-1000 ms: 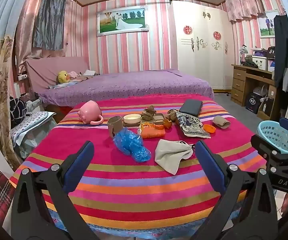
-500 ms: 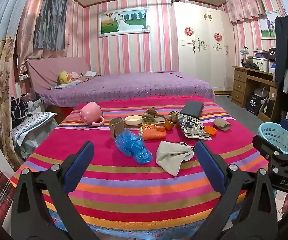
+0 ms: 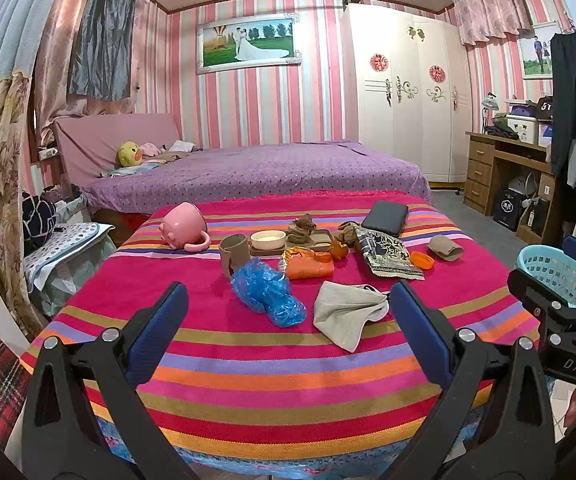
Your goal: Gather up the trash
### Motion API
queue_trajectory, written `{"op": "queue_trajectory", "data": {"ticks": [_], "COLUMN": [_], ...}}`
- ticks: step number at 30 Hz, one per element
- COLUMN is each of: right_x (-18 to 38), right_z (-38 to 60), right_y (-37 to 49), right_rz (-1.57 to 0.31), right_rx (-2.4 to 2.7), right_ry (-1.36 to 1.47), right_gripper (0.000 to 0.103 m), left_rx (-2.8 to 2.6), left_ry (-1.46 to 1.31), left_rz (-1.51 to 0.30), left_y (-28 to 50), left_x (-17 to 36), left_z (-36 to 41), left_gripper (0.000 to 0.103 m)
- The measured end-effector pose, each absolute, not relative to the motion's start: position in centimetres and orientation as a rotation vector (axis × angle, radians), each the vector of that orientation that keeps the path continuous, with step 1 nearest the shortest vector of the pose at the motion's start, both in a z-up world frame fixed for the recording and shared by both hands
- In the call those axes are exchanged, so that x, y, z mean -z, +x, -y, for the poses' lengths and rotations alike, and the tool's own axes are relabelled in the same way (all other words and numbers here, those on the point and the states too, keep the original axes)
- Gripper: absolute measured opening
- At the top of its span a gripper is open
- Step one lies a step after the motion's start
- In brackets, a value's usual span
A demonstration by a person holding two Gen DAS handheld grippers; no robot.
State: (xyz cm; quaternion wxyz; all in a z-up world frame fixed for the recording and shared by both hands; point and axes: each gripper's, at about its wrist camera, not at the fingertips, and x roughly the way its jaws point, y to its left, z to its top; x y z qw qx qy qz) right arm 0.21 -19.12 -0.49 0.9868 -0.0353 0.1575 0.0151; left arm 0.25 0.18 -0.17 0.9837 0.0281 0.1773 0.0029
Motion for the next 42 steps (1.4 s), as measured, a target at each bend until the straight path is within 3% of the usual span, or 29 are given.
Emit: {"op": "queue_trajectory", "data": {"ticks": [42], "right_x": [1.14], "right_z": [19.68], "right_y": [0.84], "right_rz": [-0.331], "right_rx": [-0.029], "right_ry": [-0.061], "right_gripper": [0.099], "left_rx": [-0.008], "left_ry": [0.053], "left_rz": [-0.36], "left_y": [0.43], "left_x": [0.27], "left_z": [-0.4], "left_gripper": [0.098]}}
